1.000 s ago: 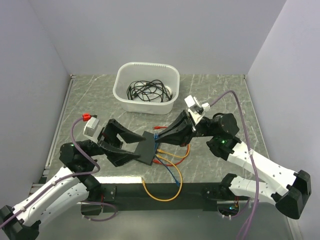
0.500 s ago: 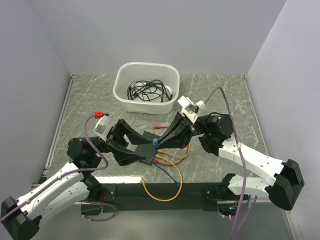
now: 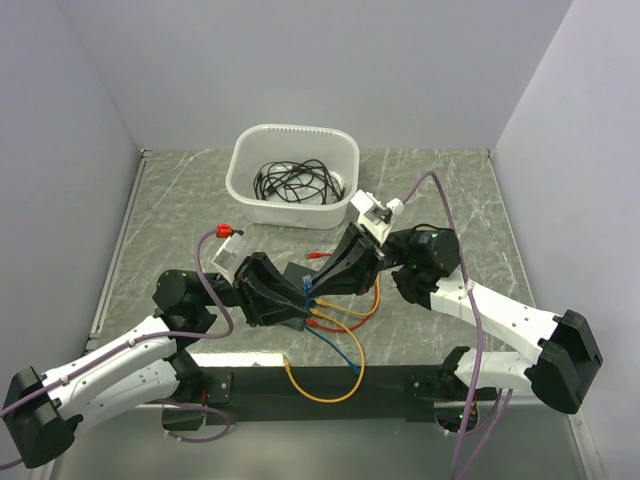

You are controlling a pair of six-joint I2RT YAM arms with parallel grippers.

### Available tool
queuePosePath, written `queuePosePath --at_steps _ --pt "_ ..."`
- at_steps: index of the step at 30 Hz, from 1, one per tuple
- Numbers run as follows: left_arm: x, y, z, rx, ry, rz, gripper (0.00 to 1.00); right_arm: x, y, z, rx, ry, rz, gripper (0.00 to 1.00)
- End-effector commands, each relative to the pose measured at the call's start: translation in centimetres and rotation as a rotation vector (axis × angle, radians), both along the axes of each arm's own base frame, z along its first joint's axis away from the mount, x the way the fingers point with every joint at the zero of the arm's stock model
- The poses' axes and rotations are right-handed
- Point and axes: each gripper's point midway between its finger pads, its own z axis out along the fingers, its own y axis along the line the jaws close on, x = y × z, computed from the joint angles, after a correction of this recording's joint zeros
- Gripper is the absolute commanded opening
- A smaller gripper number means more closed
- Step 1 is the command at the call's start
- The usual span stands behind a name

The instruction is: Insert the plug into the switch port

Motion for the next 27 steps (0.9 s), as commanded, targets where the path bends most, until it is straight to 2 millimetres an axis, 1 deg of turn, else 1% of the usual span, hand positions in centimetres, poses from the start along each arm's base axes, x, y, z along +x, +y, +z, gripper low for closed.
queuePosePath --at_steps 1,4,5,6,7,8,9,10,11,12,13,14,15,16,17,18,19,20,21,22,23,24,25,26,27 --pt "-0.5 0.3 2.7 -0.078 -0.086 0.008 0.32 -0.6 -0.3 0.8 0.047 -0.04 0.011 0.0" --pt "-0.8 0.0 2.7 -0.071 -0.089 -0.015 0.14 -0.6 -0.3 0.7 0.05 -0.037 0.007 0.0" --pt "-0.7 -0.2 2.6 -0.067 -0.082 -0.01 0.01 -0.6 -0.3 0.6 0.049 -0.035 0.006 0.0" --pt "-0.6 -0.3 2.5 -0.067 -0.086 0.001 0.01 -0.5 -0.3 0.7 0.051 -0.033 -0.001 0.0" --pt "-0.5 -0.5 2.3 -0.057 -0.078 0.004 0.01 0.1 0.1 0.4 0.032 -0.015 -0.024 0.0" --pt "-0.5 -0.4 2.3 -0.058 -0.077 0.015 0.01 0.6 0.3 1.0 0.039 0.0 -0.064 0.13" --pt "0.0 -0.5 2.4 -0.064 -0.078 0.047 0.01 1.4 0.6 1.0 0.028 0.018 -0.11 0.31" --pt "0.3 -0.5 2.1 -0.044 -0.059 0.066 0.01 2.3 0.7 0.3 -0.022 0.027 -0.181 0.44" --pt "0.5 -0.5 2.2 -0.04 -0.052 0.084 0.01 2.8 0.6 0.3 -0.029 0.032 -0.234 0.61" --pt "1.3 -0.6 1.9 -0.02 -0.03 0.126 0.01 3.9 -0.1 0.6 -0.025 0.044 -0.346 0.73" --pt "1.4 -0.4 2.2 -0.026 -0.03 0.144 0.01 4.2 -0.6 0.7 -0.021 0.042 -0.396 0.8" --pt "1.6 -0.3 2.2 -0.024 -0.023 0.163 0.01 4.6 -1.0 0.1 -0.027 0.05 -0.444 0.86" --pt "1.9 -0.2 2.3 -0.025 -0.026 0.186 0.01 5.2 -1.5 0.1 -0.021 0.06 -0.503 0.87" --pt "2.6 0.1 2.7 -0.039 -0.012 0.235 0.01 5.1 -2.6 0.2 -0.024 0.046 -0.548 0.87" --pt "3.1 0.1 2.3 -0.022 0.003 0.267 0.01 5.3 -3.0 -0.1 -0.03 0.049 -0.58 0.88" --pt "3.7 0.1 2.4 -0.02 0.013 0.301 0.01 5.4 -3.4 -0.2 -0.034 0.057 -0.61 0.88" --pt "4.9 0.4 2.7 -0.03 0.04 0.373 0.01 6.5 -4.2 -0.6 -0.055 0.093 -0.696 0.88" --pt "5.6 0.4 2.1 -0.011 0.05 0.417 0.01 7.0 -4.6 -0.6 -0.063 0.109 -0.732 0.87" --pt "6.9 0.6 2.1 -0.017 0.08 0.494 0.01 8.0 -5.1 -1.3 -0.099 0.15 -0.797 0.83" --pt "6.7 0.4 1.7 -0.004 0.073 0.49 0.01 8.3 -5.2 -1.6 -0.112 0.168 -0.813 0.79" --pt "8.1 0.5 1.5 -0.001 0.089 0.569 0.01 8.6 -5.3 -1.4 -0.118 0.181 -0.834 0.72" --pt "8.6 0.4 0.9 0.019 0.102 0.596 0.01 8.8 -5.3 -1.5 -0.128 0.192 -0.841 0.7" --pt "8.4 0.0 0.8 0.026 0.107 0.599 0.01 9.1 -5.1 -1.9 -0.148 0.211 -0.844 0.67" --pt "9.1 -0.2 0.3 0.041 0.112 0.639 0.01 9.2 -5.0 -1.6 -0.148 0.219 -0.842 0.63" --pt "9.2 -0.5 0.2 0.047 0.114 0.647 0.01 9.2 -4.8 -1.6 -0.15 0.223 -0.838 0.62"
